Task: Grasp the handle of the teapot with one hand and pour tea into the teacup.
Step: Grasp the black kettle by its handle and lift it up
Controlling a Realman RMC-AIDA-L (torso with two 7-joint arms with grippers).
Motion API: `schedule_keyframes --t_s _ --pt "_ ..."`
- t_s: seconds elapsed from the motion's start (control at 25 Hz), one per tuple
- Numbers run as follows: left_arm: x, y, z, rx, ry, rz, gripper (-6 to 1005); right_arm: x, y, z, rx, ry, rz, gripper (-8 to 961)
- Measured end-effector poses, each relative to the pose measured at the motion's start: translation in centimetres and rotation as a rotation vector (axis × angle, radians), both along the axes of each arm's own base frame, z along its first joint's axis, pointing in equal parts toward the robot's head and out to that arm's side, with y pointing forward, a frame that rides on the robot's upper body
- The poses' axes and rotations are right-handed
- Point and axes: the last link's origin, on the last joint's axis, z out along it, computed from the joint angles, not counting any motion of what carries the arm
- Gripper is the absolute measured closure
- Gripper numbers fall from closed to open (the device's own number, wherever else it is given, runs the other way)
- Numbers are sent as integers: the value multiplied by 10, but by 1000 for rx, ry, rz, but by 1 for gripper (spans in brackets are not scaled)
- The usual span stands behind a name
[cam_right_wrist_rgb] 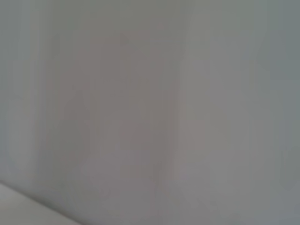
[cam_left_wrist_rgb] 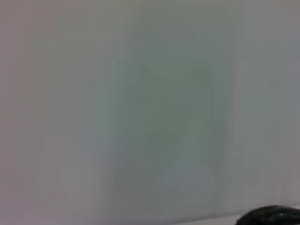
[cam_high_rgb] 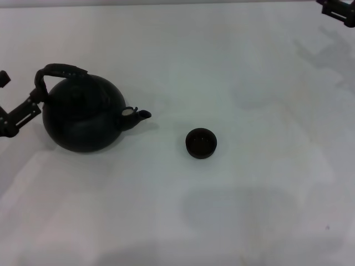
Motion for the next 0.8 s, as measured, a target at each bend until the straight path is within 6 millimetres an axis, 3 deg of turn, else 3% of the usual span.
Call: schedule_keyframes --t_s 0.8 --pt "0 27 -12 -66 34 57 152 -5 1 4 7 24 26 109"
